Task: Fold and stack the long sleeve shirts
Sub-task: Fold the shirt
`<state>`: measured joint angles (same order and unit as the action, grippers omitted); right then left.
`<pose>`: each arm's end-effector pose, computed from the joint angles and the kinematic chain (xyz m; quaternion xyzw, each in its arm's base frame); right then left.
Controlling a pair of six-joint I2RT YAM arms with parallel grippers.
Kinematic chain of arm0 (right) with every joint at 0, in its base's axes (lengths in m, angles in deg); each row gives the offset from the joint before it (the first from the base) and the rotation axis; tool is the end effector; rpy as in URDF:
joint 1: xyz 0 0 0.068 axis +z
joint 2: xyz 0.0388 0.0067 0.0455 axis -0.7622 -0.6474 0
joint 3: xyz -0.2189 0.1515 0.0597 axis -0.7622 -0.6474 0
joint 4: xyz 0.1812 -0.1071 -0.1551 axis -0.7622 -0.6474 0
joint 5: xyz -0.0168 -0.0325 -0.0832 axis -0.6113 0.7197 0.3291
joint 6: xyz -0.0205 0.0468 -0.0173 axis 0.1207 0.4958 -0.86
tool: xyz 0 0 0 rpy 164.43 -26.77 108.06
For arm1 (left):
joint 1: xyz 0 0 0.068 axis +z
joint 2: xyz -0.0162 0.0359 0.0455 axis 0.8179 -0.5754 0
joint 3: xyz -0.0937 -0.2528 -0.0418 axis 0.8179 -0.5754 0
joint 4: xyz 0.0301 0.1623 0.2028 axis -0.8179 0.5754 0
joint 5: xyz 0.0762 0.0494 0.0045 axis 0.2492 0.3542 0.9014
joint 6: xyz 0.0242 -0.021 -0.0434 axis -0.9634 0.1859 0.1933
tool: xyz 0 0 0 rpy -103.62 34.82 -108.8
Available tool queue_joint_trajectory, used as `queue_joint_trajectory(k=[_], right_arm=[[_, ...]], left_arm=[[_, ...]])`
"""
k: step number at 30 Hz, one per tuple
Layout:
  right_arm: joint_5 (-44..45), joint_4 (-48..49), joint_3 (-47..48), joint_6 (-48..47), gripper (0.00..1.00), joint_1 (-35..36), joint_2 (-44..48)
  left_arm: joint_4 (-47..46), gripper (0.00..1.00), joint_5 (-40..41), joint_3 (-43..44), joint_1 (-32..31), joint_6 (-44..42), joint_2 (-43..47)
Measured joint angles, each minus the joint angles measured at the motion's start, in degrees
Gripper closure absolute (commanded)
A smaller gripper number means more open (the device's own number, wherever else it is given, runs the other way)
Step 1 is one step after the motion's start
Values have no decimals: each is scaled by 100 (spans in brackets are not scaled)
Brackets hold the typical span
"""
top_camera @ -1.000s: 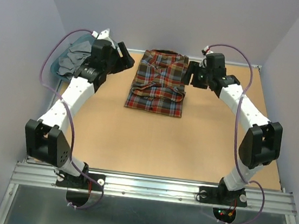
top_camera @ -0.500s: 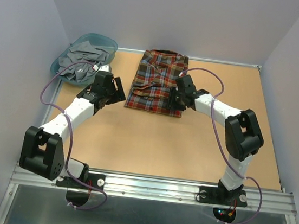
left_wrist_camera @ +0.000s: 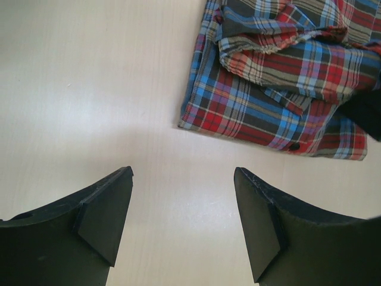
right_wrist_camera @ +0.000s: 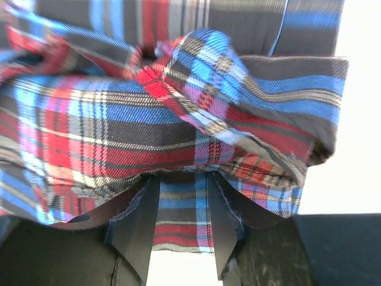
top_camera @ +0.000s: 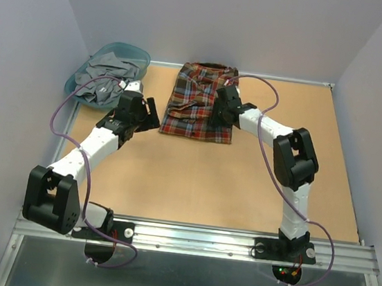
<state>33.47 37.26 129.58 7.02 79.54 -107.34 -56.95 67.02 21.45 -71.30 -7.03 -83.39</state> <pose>0.4077 0.2279 0.1897 0.0187 0.9361 0.1035 0.3356 0.2810 -0.0806 0.2748 -0.0734 0.8655 -0.1464 0.4734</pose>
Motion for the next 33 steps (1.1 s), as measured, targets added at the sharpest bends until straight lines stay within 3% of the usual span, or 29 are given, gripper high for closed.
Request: queue_joint_trajectory(k=[8, 11, 19, 22, 26, 33], right_arm=[[74, 4, 1478, -426, 50, -468, -608], [35, 50, 2098, -468, 40, -765, -1058], [-111, -13, 2865, -533, 29, -1154, -1512], [-269, -31, 2686, -529, 29, -1119, -1176], [-461, 22, 1565, -483, 29, -1069, -44], [-697, 122, -203, -326, 29, -1036, 1550]], left_arm=[[-7, 20, -2, 0, -118, -7, -2], [-61, 20, -7, 20, -310, -7, -114], [-229, 24, 17, 664, -782, -9, -1311], [-280, 32, 83, 1088, -874, -26, -1873], [-380, 44, 157, 1665, -901, -136, -2579], [-424, 47, 96, 2168, -898, -197, -3289]])
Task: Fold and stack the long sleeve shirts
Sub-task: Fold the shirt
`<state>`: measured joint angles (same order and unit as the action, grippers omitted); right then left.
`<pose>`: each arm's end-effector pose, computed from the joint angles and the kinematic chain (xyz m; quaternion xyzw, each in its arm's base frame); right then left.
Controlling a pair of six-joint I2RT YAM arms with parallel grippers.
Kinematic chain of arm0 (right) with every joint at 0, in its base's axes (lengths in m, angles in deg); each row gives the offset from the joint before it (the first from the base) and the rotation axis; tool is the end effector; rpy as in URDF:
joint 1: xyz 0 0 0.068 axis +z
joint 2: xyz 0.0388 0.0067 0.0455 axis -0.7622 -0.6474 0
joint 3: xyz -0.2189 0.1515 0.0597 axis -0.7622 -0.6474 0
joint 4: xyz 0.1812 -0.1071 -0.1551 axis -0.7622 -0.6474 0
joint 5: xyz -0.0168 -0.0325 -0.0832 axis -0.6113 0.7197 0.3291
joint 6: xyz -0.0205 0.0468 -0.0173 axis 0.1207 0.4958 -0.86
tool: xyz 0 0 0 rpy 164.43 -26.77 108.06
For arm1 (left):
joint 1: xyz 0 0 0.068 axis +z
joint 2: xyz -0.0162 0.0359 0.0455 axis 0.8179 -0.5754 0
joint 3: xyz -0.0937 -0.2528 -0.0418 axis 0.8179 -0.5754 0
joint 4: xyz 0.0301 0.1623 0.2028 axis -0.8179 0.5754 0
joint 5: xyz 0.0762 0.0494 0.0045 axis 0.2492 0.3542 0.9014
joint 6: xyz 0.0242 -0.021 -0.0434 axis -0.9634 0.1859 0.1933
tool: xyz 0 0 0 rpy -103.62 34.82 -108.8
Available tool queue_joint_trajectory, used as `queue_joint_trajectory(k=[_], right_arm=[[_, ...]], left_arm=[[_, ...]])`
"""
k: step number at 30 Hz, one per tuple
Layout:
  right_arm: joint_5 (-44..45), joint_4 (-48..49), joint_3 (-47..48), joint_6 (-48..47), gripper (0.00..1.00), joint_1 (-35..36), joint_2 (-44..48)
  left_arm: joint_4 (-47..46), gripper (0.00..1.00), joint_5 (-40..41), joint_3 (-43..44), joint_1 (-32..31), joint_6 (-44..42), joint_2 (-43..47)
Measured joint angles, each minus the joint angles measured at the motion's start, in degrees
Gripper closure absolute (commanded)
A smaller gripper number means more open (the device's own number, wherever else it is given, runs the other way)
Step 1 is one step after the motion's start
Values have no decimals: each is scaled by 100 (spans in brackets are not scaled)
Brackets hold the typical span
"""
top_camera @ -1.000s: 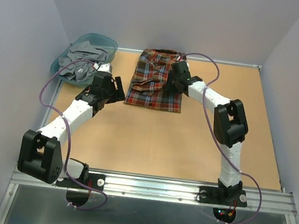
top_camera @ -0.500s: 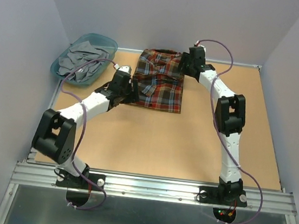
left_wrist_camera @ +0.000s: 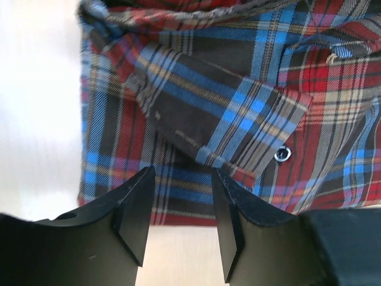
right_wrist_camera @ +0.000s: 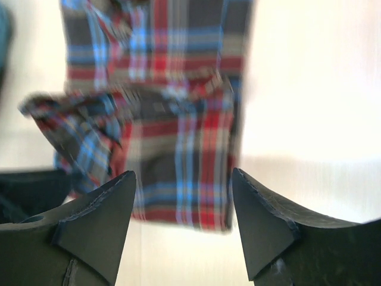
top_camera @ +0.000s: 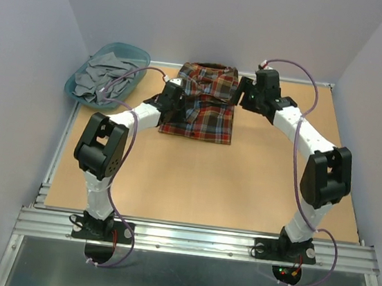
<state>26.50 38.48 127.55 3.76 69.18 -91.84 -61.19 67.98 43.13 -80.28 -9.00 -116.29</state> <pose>0.4054 0.1424 0.2959 0.0554 0.8853 0.1619 0.4325 0.3826 -0.1787 0.2140 0.0083 0.8968 -0.1456 0.4176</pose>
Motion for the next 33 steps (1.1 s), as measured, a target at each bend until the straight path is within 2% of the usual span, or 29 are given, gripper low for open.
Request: queue_joint_trajectory(k=[8, 18, 24, 26, 29, 33], right_arm=[[-50, -61, -1246, 127, 29, 0, 658], [-70, -105, -1663, 120, 29, 0, 1126], [-114, -105, -1663, 74, 29, 0, 1145], [-116, -103, -1663, 59, 29, 0, 1145], [-181, -103, -1663, 59, 29, 0, 1145], [-330, -83, -1663, 63, 32, 2, 1086]], left_arm=[[-11, 48, -219, 866, 0, 76, -710], [-17, 48, -533, 2662, 166, 774, -1871], [-140, 32, -990, 3766, 490, 1307, -2476], [-219, 26, -1067, 3932, 564, 1381, -2500], [-387, 24, -1145, 4019, 638, 1388, -2444], [-549, 23, -1130, 3399, 680, 1287, -1932]])
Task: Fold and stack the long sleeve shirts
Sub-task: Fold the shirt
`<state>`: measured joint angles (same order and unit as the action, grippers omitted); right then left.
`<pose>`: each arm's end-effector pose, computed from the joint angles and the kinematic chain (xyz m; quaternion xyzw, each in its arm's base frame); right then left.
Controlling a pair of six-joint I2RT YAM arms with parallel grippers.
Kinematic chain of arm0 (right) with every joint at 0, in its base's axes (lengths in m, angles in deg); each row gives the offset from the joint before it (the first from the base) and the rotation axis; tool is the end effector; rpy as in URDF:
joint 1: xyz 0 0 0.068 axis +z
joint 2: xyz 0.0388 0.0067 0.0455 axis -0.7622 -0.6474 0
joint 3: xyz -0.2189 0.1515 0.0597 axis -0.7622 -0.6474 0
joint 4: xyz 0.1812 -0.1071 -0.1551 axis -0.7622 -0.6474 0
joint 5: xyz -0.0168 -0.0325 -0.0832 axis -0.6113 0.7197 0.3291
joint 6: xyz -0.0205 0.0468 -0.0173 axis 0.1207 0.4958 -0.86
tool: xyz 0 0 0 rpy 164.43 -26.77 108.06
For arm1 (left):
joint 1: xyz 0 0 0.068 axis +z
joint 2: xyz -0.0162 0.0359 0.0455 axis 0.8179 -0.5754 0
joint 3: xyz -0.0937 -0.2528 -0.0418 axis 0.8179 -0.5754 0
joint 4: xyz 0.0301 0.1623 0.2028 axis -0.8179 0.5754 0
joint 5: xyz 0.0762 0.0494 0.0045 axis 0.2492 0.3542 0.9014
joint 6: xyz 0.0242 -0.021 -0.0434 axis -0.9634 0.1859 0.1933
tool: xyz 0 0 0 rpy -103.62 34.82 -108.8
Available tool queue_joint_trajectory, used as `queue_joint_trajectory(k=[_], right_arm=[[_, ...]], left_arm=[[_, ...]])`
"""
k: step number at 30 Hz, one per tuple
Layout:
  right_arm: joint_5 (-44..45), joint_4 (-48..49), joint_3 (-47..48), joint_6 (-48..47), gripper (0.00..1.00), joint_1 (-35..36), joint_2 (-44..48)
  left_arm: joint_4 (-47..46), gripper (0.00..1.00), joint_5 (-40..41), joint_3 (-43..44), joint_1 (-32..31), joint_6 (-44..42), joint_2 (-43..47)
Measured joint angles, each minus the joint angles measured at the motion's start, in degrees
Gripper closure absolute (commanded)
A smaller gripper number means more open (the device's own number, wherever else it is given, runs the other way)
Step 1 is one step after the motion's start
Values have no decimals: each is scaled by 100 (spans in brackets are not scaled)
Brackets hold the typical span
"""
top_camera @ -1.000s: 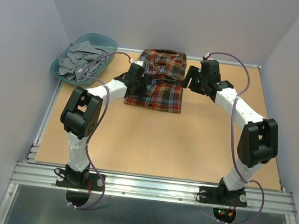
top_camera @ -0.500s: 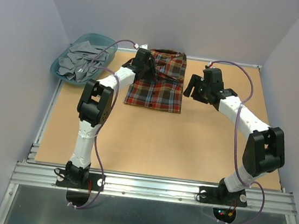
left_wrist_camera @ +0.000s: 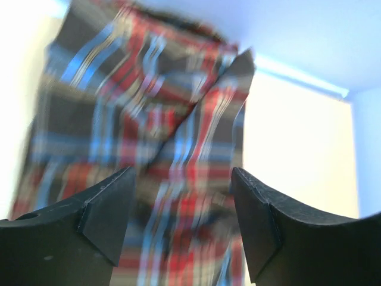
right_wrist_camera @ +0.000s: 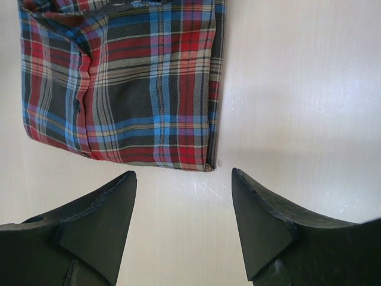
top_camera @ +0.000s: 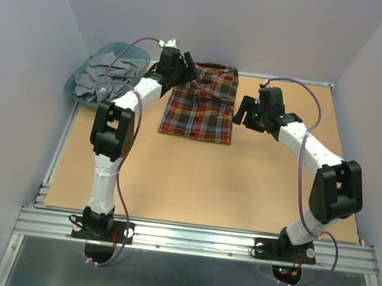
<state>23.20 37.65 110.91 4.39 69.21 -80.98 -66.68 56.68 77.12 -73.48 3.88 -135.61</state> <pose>0.3487 0.1247 0.2689 0.0487 0.9109 0.1680 0.3737 0.5035 -0.1740 0.2710 -0.0801 0.8017 -0.3091 0.5053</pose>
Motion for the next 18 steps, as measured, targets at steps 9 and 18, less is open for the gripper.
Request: queue_joint_trajectory(k=[9, 18], right_arm=[[-223, 85, 7, 153, 40, 4, -800], [-527, 157, 74, 262, 49, 4, -1547]], left_arm=[[284, 25, 592, -2575, 50, -402, 2131], [560, 31, 1071, -4382, 85, -328, 2468]])
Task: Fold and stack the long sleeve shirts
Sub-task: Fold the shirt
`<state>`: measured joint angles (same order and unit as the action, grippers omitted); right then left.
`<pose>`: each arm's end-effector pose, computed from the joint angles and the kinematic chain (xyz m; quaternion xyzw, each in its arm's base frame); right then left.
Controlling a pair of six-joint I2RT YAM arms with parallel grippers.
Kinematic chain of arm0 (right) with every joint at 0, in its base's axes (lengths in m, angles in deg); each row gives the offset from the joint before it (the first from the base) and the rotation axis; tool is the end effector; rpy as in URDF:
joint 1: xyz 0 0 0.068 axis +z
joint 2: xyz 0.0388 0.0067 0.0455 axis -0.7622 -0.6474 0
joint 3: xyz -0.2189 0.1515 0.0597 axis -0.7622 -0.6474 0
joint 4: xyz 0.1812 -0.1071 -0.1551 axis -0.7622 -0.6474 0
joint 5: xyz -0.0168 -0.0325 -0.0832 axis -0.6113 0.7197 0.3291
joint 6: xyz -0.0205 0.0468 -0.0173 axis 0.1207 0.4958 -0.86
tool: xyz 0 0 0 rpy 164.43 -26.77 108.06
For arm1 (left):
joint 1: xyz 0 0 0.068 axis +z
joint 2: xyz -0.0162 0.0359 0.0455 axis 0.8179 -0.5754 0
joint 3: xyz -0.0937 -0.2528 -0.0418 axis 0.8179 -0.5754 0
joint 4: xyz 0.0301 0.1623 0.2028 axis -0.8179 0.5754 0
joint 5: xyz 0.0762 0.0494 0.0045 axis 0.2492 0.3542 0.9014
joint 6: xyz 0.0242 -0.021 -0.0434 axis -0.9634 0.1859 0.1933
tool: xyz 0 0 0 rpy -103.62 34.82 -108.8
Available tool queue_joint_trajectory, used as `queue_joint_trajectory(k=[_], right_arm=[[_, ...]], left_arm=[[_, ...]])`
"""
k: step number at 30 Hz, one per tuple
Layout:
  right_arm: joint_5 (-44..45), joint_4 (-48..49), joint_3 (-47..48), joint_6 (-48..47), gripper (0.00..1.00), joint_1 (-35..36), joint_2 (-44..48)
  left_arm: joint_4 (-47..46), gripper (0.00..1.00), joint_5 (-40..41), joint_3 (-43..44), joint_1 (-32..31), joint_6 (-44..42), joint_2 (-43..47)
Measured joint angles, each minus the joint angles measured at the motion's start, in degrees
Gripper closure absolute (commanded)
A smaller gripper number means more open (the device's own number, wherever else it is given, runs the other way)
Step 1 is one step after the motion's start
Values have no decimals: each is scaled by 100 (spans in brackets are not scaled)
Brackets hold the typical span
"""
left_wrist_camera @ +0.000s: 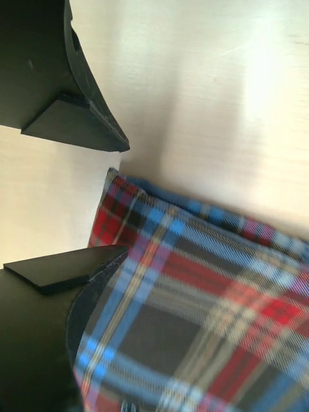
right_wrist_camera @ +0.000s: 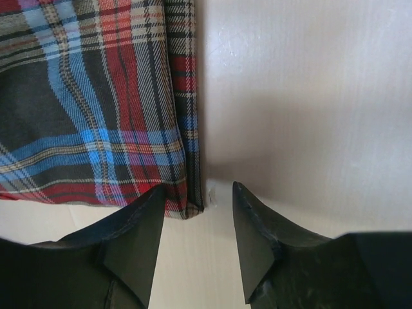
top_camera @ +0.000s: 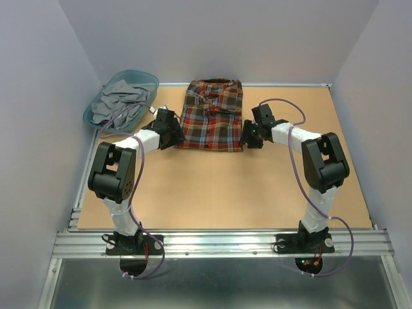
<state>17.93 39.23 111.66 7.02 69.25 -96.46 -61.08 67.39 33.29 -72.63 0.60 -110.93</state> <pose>0.3792 0.1393 0.1754 0.0597 0.9499 0.1728 0.2534 0.3678 -0.1153 0.1951 -0.1249 0.9053 -0.1412 0.3805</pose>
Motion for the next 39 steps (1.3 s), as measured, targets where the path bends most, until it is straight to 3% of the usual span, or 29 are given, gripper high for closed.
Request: queue_joint_trajectory(k=[5, 8, 12, 16, 23, 26, 30, 32, 33, 36, 39], right_arm=[[-234, 229, 0, 122, 54, 2, -155], [-330, 341, 0, 205, 73, 28, -175], [-413, 538, -122, 229, 99, 68, -179], [-496, 774, -444, 205, 99, 107, -107], [-612, 955, -1344, 293, 99, 638, 540], [-608, 955, -1471, 398, 96, 1259, 640], [-599, 984, -1456, 459, 64, 2057, 638], [-640, 890, -1449, 487, 47, 2317, 638], [-664, 866, -1449, 520, 46, 2363, 640], [-597, 691, -1222, 533, 41, 2337, 697], [-463, 442, -918, 522, 41, 2245, 828]], left_arm=[[-61, 38, 24, -42, 0, 96, -299], [-173, 44, 48, -13, 0, 151, -372], [-240, 62, 109, 33, 4, 205, -452], [-225, 79, 203, 79, 42, 232, -520], [37, 83, 313, 566, 94, 122, -835], [125, 83, 409, 1097, 103, -46, -1209], [319, 79, 507, 1764, 109, -293, -1628], [361, 62, 605, 2203, 118, -450, -1878], [365, 62, 634, 2321, 140, -496, -1947], [369, 34, 750, 2490, 247, -634, -1941], [382, 28, 772, 2448, 315, -669, -1742]])
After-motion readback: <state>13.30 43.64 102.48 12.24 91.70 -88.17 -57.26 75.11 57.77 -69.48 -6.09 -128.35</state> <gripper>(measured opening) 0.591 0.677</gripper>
